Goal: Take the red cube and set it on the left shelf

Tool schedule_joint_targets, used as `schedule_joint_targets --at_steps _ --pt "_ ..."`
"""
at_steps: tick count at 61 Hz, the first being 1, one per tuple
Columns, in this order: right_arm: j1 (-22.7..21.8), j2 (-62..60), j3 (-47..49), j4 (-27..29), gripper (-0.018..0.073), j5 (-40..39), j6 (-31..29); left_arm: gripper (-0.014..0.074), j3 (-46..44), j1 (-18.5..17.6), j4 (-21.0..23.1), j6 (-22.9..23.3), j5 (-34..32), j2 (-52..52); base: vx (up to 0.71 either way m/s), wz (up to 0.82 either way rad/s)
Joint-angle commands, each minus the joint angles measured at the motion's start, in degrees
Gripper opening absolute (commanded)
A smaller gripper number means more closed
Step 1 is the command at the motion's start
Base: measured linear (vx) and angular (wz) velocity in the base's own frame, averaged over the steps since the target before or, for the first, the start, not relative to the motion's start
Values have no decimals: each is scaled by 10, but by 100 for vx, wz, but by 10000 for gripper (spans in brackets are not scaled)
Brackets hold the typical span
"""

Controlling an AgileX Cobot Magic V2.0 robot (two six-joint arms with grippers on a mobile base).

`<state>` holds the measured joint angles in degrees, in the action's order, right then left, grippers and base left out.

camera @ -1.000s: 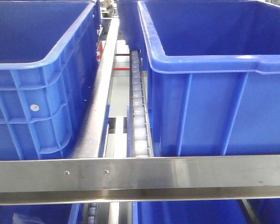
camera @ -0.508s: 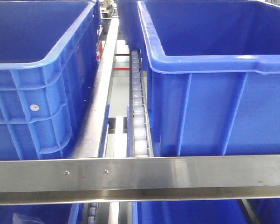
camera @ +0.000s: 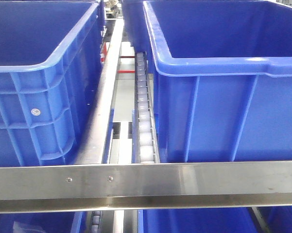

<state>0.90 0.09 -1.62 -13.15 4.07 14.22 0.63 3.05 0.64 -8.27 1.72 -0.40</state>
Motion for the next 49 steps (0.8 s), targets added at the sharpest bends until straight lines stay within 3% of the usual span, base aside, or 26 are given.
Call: schedule_joint_targets --at_steps 1,49 --pt "-3 -14 14 -9 58 -41 -4 106 13 -4 3 0 -52 -8 0 0" --pt "-4 -17 14 -9 58 -41 -4 106 13 -4 3 0 -52 -8 0 0"
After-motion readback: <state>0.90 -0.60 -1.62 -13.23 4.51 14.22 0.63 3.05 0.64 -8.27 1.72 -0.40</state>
